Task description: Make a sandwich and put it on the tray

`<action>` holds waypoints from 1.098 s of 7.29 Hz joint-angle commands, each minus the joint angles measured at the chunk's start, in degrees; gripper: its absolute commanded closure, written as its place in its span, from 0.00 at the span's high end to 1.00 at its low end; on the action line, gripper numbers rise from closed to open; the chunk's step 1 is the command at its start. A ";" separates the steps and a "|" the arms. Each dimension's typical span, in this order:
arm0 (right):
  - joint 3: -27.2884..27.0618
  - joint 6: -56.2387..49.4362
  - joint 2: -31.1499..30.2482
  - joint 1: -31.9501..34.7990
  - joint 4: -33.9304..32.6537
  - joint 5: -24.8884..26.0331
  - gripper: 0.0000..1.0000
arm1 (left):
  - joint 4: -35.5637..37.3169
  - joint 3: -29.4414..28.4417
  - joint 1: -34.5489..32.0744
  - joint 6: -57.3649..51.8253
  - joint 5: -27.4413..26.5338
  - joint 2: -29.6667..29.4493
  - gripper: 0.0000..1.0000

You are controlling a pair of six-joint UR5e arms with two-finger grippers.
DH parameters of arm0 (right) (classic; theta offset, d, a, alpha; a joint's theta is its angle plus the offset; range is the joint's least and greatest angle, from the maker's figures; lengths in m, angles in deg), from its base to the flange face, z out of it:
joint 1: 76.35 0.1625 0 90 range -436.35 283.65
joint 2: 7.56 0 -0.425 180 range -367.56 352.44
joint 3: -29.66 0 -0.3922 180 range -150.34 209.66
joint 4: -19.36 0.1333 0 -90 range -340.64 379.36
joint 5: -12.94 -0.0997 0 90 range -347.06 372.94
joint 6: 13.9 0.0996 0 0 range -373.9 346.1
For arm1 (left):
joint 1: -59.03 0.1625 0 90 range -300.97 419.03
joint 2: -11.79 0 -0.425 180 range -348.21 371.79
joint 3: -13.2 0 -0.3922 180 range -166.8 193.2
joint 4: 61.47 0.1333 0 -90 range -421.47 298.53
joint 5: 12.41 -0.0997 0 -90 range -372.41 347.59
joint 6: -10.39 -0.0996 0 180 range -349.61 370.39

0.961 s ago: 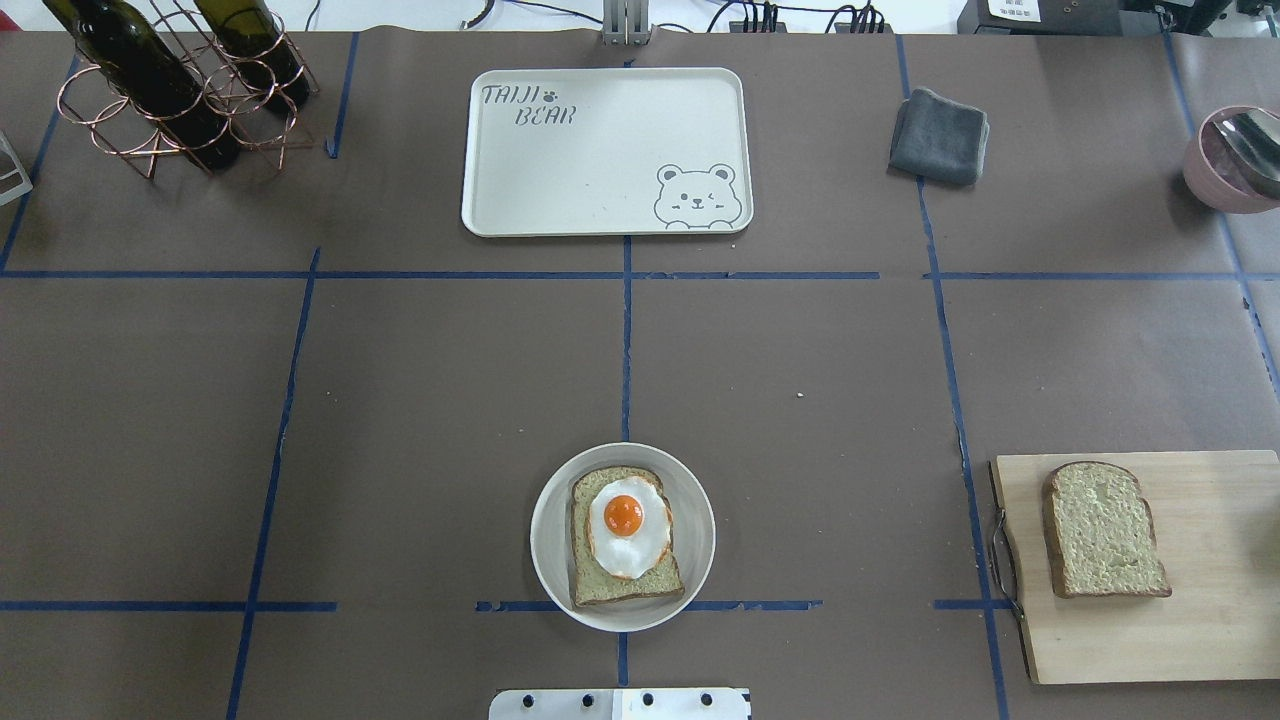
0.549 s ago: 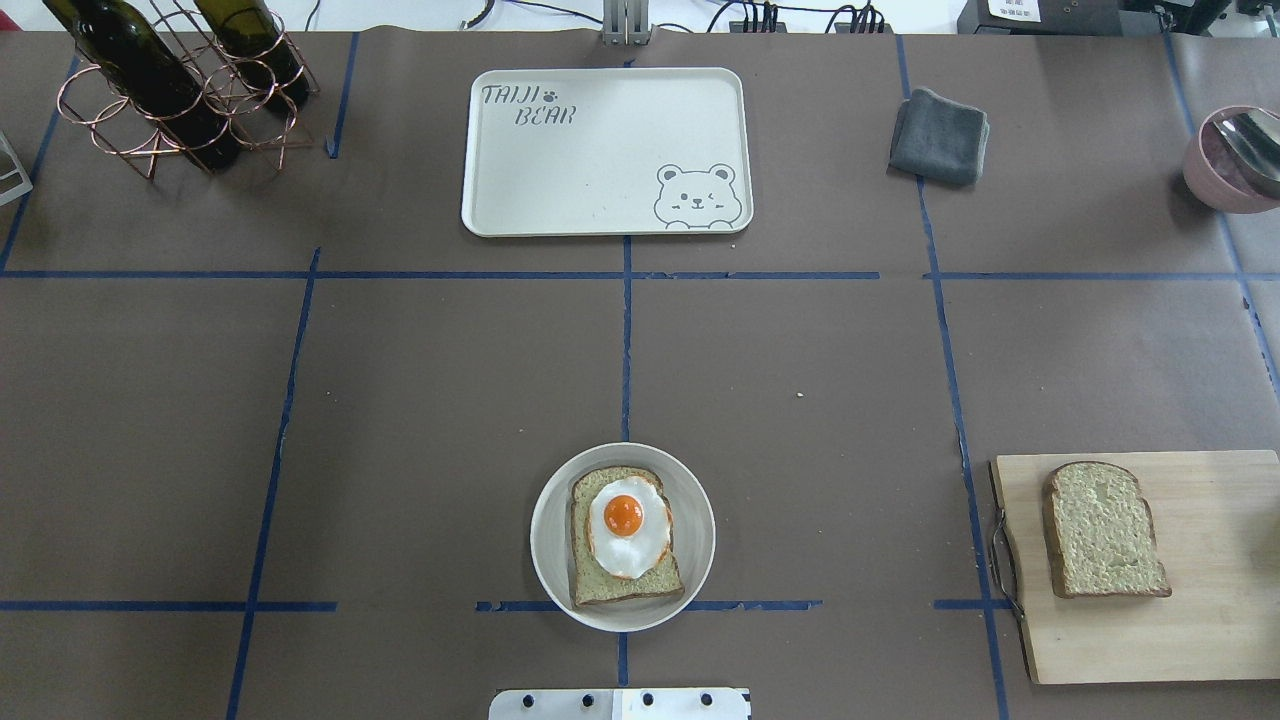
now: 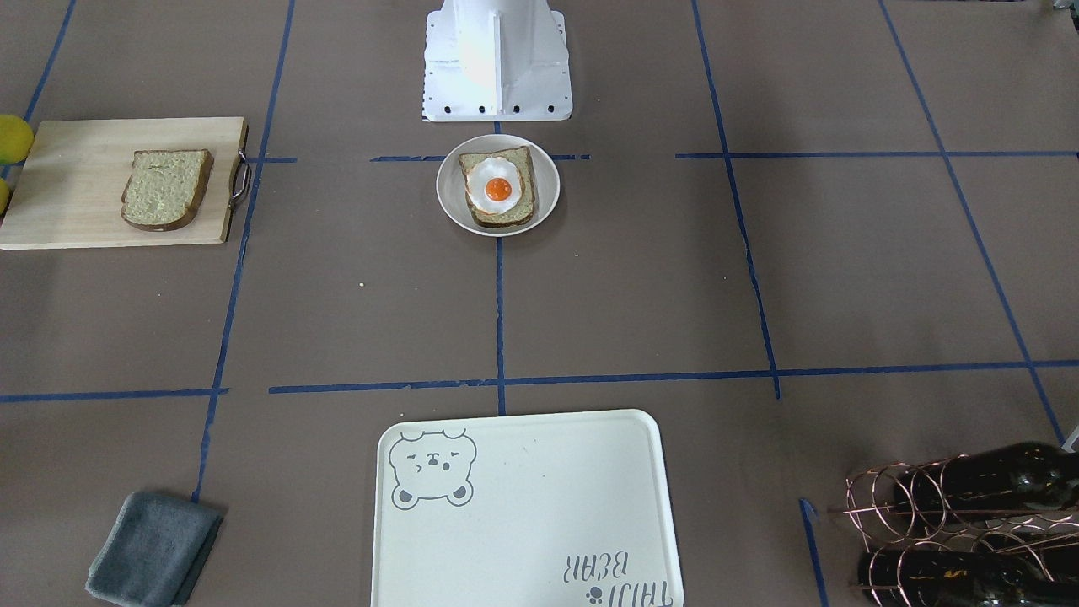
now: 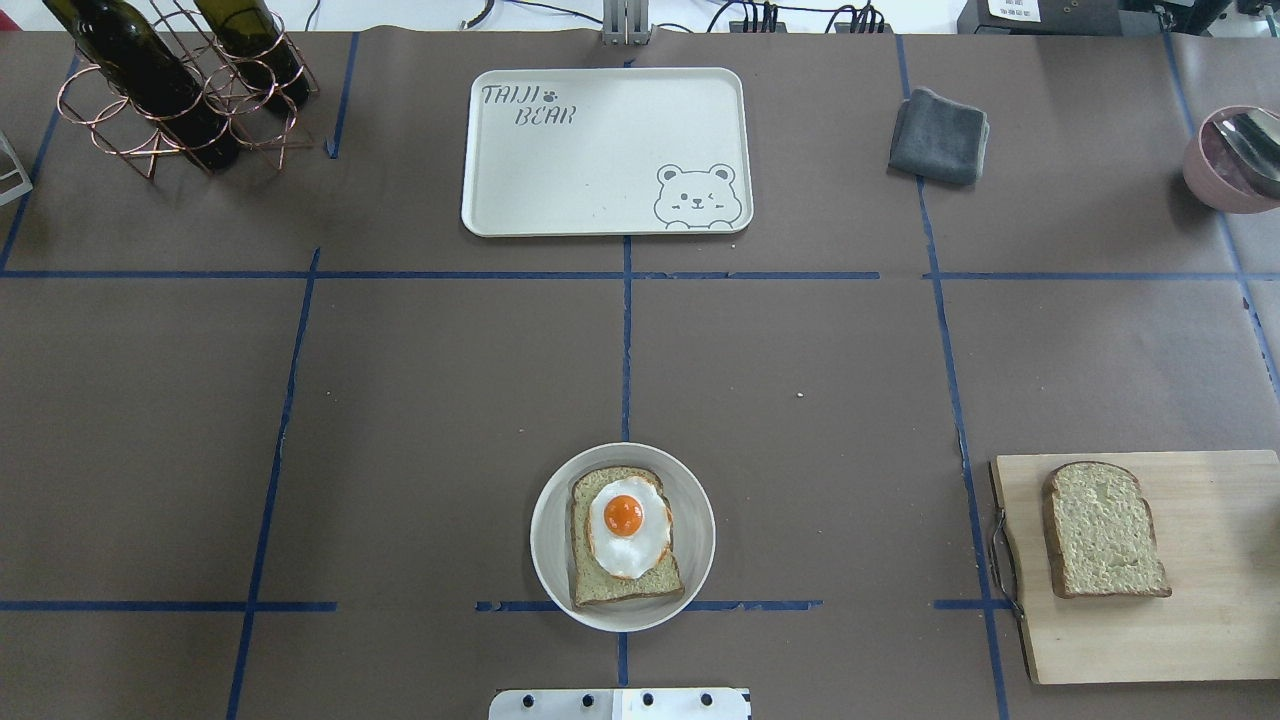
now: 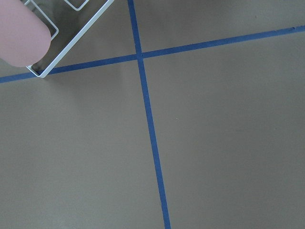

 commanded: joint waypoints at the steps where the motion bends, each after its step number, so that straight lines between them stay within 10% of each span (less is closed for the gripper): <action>1: -0.11 -0.87 -1.46 -0.17 3.25 -2.38 1.00 | -0.03 -0.17 0.06 0.02 0.06 0.00 1.00; 4: -5.44 12.66 -7.95 -6.55 13.70 -4.22 1.00 | -0.03 -0.17 0.06 -0.06 0.32 0.00 1.00; 8: -7.32 46.82 -14.73 -27.19 43.22 1.63 1.00 | 0.06 -0.17 0.06 -0.06 0.32 0.00 1.00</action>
